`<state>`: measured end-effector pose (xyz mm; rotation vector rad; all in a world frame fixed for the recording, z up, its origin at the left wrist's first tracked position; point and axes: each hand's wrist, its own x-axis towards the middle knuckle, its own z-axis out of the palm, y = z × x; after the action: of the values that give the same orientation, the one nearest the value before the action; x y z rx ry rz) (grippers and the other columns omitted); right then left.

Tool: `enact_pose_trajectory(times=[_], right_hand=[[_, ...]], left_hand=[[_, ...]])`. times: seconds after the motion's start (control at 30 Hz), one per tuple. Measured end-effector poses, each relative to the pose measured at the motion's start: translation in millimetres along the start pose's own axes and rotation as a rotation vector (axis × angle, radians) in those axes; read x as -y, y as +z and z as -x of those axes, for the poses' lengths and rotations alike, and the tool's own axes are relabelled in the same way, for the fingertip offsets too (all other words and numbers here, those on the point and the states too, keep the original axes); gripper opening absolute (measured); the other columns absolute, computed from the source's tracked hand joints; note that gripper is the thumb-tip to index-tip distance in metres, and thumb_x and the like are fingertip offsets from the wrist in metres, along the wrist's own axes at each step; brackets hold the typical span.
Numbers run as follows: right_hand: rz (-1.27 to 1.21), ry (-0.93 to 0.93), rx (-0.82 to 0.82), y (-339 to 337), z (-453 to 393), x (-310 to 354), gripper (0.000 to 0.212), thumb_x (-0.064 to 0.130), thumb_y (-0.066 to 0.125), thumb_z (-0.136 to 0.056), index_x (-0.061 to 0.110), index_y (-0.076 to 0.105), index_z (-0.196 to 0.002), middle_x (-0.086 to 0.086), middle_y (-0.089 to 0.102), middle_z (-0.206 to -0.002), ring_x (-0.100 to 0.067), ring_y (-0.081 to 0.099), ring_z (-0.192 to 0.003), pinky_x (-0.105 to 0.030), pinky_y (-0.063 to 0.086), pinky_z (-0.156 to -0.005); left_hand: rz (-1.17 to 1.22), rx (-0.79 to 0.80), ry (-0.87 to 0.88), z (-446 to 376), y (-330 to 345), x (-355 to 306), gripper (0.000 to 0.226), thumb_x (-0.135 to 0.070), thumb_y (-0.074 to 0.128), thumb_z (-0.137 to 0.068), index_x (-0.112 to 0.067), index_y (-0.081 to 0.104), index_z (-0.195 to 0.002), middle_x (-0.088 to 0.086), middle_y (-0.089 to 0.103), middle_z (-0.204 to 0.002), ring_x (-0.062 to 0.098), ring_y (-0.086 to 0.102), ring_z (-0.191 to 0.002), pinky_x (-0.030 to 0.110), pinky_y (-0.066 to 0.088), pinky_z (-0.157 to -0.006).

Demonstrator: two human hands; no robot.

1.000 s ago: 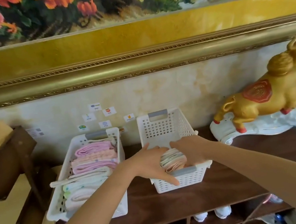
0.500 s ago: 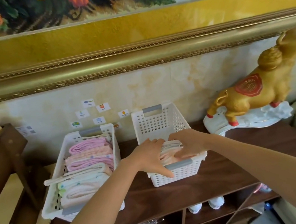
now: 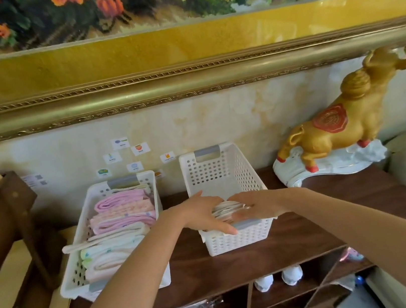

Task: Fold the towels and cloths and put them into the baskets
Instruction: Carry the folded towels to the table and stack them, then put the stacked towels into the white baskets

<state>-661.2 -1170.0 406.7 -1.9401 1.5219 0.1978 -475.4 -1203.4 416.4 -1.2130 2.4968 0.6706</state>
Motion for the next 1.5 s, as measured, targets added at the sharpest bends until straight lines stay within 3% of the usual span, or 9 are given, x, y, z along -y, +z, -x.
enact_pose_trajectory(times=[0.13, 0.2, 0.27, 0.43, 0.67, 0.9, 1.0, 1.2, 1.5], right_hand=[[0.026, -0.040, -0.044, -8.9, -3.3, 0.2, 0.049, 0.049, 0.037, -0.099, 0.026, 0.039, -0.142, 0.002, 0.043, -0.145, -0.020, 0.042, -0.131, -0.032, 0.030, -0.107], [0.041, -0.103, -0.097, -19.3, -8.4, -2.0, 0.033, 0.044, 0.037, -0.101, 0.024, 0.058, -0.115, 0.002, 0.058, -0.119, -0.020, 0.051, -0.111, -0.028, 0.037, -0.095], [0.048, -0.166, -0.167, -27.0, -14.0, -3.5, 0.030, 0.040, 0.038, -0.101, 0.022, 0.058, -0.089, 0.005, 0.058, -0.094, -0.018, 0.053, -0.095, -0.026, 0.039, -0.084], [0.135, -0.283, -0.398, -39.6, -34.7, 18.0, 0.036, 0.035, 0.036, -0.102, 0.010, 0.062, -0.101, -0.003, 0.062, -0.104, -0.023, 0.056, -0.097, -0.031, 0.041, -0.088], [0.219, -0.618, -0.397, 3.7, -44.3, 151.9, 0.030, 0.021, 0.038, -0.098, 0.019, 0.047, -0.070, -0.006, 0.060, -0.079, -0.022, 0.053, -0.073, -0.032, 0.039, -0.065], [0.437, -0.885, -0.008, 135.3, -39.3, 370.7, 0.023, 0.027, 0.044, -0.097, 0.015, 0.054, -0.080, -0.003, 0.058, -0.079, -0.027, 0.059, -0.080, -0.037, 0.047, -0.070], [0.599, -1.008, 0.119, 228.5, -21.4, 479.2, 0.024, 0.028, 0.046, -0.095, 0.010, 0.060, -0.088, -0.007, 0.065, -0.093, -0.027, 0.061, -0.090, -0.034, 0.048, -0.076], [0.724, -1.198, 0.265, 397.8, 29.6, 649.5, 0.023, 0.026, 0.052, -0.089, 0.010, 0.068, -0.095, -0.010, 0.068, -0.104, -0.027, 0.063, -0.098, -0.035, 0.051, -0.082], [0.811, -1.484, 0.431, 599.1, 98.6, 897.1, 0.020, 0.020, 0.051, -0.088, 0.011, 0.066, -0.080, -0.006, 0.067, -0.082, -0.026, 0.063, -0.086, -0.032, 0.051, -0.075]], left_hand=[[-0.054, -0.012, -0.012, 3.8, 0.5, -3.5, 0.092, -0.071, 0.054, -0.080, -0.023, 0.021, -0.152, -0.003, 0.026, -0.157, 0.017, 0.018, -0.146, 0.034, -0.001, -0.118], [0.023, -0.035, -0.058, 3.1, 1.3, -1.8, 0.084, -0.066, 0.052, -0.085, -0.022, 0.023, -0.151, -0.004, 0.028, -0.156, 0.017, 0.022, -0.144, 0.034, 0.006, -0.119], [0.216, -0.141, -0.082, 5.8, 2.3, -0.9, 0.067, -0.053, 0.054, -0.092, -0.021, 0.034, -0.148, -0.005, 0.036, -0.152, 0.016, 0.034, -0.139, 0.026, 0.023, -0.112], [0.397, -0.609, -0.233, 45.6, 10.0, 11.0, 0.030, -0.034, 0.051, -0.098, -0.024, 0.058, -0.126, -0.004, 0.061, -0.127, 0.015, 0.056, -0.117, 0.034, 0.046, -0.099], [0.175, -0.674, -0.578, 177.3, 53.8, 61.2, 0.029, -0.032, 0.041, -0.100, -0.020, 0.060, -0.119, -0.003, 0.063, -0.118, 0.018, 0.060, -0.106, 0.033, 0.049, -0.084], [0.235, -0.627, -1.117, 384.3, 169.1, 111.6, 0.027, -0.029, 0.041, -0.096, -0.019, 0.062, -0.108, 0.000, 0.064, -0.110, 0.025, 0.061, -0.101, 0.041, 0.053, -0.081], [0.332, -0.574, -1.367, 496.9, 246.9, 124.1, 0.032, -0.033, 0.043, -0.097, -0.023, 0.058, -0.123, 0.001, 0.059, -0.126, 0.026, 0.056, -0.115, 0.040, 0.048, -0.093], [0.465, -0.431, -1.658, 691.8, 360.6, 113.7, 0.039, -0.030, 0.043, -0.099, -0.023, 0.048, -0.136, 0.003, 0.049, -0.140, 0.026, 0.050, -0.125, 0.035, 0.042, -0.097], [0.679, -0.497, -2.071, 927.1, 476.6, 136.2, 0.028, -0.021, 0.050, -0.091, -0.019, 0.063, -0.116, 0.007, 0.064, -0.120, 0.031, 0.062, -0.106, 0.038, 0.052, -0.086]])
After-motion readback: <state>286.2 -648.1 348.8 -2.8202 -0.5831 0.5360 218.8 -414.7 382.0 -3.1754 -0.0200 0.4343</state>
